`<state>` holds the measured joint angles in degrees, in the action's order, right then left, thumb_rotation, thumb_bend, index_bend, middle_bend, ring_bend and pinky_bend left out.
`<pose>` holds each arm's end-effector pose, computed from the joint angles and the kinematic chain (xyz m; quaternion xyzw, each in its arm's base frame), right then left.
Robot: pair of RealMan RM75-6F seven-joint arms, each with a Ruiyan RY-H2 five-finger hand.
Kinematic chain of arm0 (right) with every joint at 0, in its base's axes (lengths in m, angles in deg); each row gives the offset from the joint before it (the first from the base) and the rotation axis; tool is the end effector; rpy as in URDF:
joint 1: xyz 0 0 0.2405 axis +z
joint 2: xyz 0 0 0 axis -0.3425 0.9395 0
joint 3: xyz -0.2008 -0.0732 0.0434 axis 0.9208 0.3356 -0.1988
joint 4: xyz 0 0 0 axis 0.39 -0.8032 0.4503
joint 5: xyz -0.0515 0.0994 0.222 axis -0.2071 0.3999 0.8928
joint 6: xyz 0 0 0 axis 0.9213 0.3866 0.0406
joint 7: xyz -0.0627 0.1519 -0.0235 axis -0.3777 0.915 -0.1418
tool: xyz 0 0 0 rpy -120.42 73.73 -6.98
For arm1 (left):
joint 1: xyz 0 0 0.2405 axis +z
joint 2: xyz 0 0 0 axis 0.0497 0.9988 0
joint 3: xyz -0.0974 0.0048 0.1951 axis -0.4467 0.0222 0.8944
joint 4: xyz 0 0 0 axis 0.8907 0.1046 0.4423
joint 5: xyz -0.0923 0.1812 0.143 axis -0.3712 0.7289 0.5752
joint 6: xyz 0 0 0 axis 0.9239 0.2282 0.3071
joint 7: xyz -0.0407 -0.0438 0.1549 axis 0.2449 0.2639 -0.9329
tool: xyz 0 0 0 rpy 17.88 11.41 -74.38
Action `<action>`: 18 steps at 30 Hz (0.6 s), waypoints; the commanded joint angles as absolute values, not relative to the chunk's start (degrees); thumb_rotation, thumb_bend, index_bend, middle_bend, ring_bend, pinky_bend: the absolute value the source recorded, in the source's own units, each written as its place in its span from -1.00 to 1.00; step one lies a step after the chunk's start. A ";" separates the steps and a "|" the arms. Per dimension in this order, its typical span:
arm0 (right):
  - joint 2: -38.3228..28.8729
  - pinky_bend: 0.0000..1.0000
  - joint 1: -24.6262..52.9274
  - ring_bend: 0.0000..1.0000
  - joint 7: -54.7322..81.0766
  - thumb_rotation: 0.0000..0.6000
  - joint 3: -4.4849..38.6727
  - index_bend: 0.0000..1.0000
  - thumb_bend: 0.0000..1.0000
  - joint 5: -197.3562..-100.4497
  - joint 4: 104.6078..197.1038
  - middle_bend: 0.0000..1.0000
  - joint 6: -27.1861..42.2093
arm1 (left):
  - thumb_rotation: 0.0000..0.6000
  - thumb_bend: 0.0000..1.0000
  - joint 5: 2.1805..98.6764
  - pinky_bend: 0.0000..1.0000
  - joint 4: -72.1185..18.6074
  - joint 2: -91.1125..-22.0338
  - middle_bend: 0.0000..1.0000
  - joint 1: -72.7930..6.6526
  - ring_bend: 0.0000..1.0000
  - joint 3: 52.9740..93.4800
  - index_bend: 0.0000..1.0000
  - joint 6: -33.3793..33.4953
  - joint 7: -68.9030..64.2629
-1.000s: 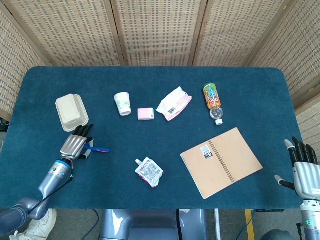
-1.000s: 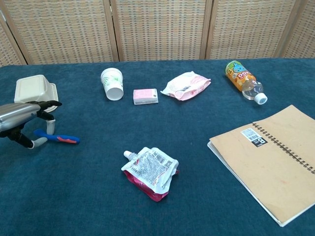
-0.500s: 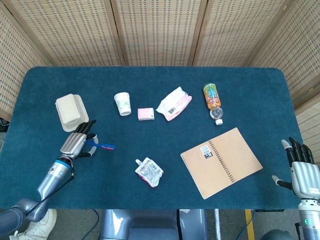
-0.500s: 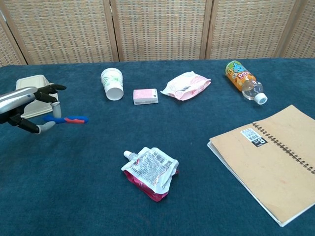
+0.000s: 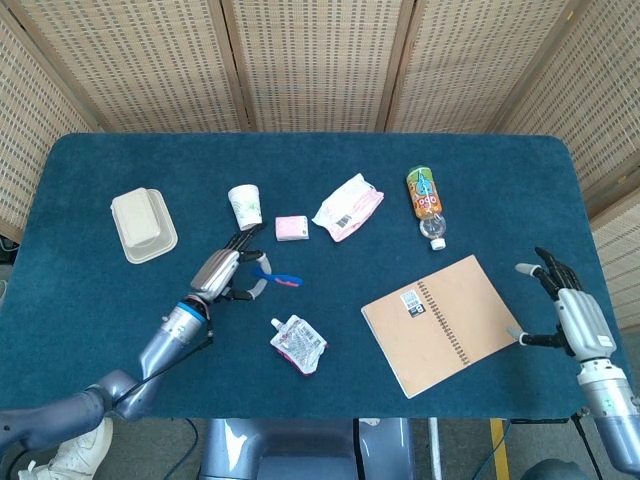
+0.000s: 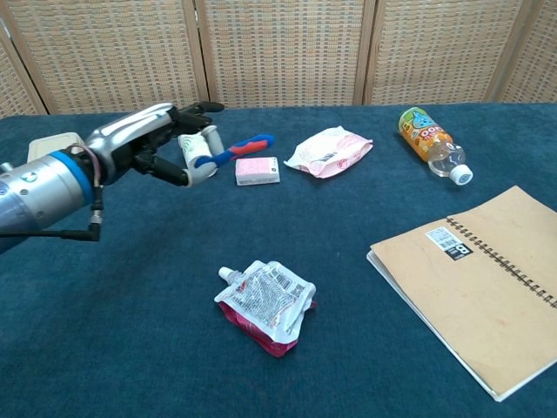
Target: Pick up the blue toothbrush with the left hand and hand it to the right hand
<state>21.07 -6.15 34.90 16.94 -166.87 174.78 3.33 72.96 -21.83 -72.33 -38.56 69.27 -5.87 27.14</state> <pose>-0.2577 -0.2756 0.1124 0.5414 -0.5228 0.4771 0.4539 -0.1025 0.3590 -0.0801 -0.6169 -0.5202 -0.5428 0.2328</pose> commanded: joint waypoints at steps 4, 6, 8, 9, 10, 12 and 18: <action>23.60 -1.00 0.22 -1.00 38.50 1.00 13.73 -0.08 -0.86 -164.79 179.40 -1.00 10.65 | 1.00 -0.08 69.50 -1.00 -20.90 -78.79 -1.00 -43.61 -1.00 65.68 0.57 -9.13 27.14; 23.79 -1.00 1.60 -1.00 37.45 1.00 13.31 -0.08 -0.81 -163.45 180.46 -1.00 12.48 | 1.00 -0.08 68.58 -1.00 -20.83 -79.93 -1.00 -44.66 -1.00 64.81 0.58 -10.07 27.74; 23.58 -1.00 2.98 -1.00 35.87 1.00 12.84 -0.08 -0.77 -162.13 181.60 -1.00 13.76 | 1.00 -0.08 67.75 -1.00 -20.83 -80.98 -1.00 -45.83 -1.00 63.95 0.58 -11.05 28.30; 23.47 -1.00 3.26 -1.00 35.40 1.00 12.75 -0.07 -0.76 -161.76 181.83 -1.00 13.92 | 1.00 -0.08 67.56 -1.00 -20.80 -81.21 -1.00 -46.07 -1.00 63.76 0.58 -11.20 28.35; 23.22 -1.00 3.71 -1.00 34.65 1.00 12.63 -0.07 -0.75 -161.36 182.21 -1.00 14.15 | 1.00 -0.08 67.30 -1.00 -20.95 -81.53 -1.00 -46.43 -1.00 63.49 0.58 -11.46 28.60; 22.29 -1.00 5.08 -1.00 32.56 1.00 12.39 -0.05 -0.73 -160.44 183.10 -1.00 14.99 | 1.00 -0.08 66.58 -1.00 -21.87 -82.16 -1.00 -47.44 -1.00 62.57 0.58 -12.31 29.55; 19.75 -1.00 7.85 -1.00 27.84 1.00 11.48 -0.02 -0.70 -157.08 184.53 -1.00 15.56 | 1.00 -0.08 65.07 -1.00 -22.81 -83.05 -1.00 -49.56 -1.00 61.48 0.57 -14.07 28.32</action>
<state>20.49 7.10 28.71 11.89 -157.80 184.00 15.38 65.32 -22.65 -82.85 -49.29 61.66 -13.81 28.58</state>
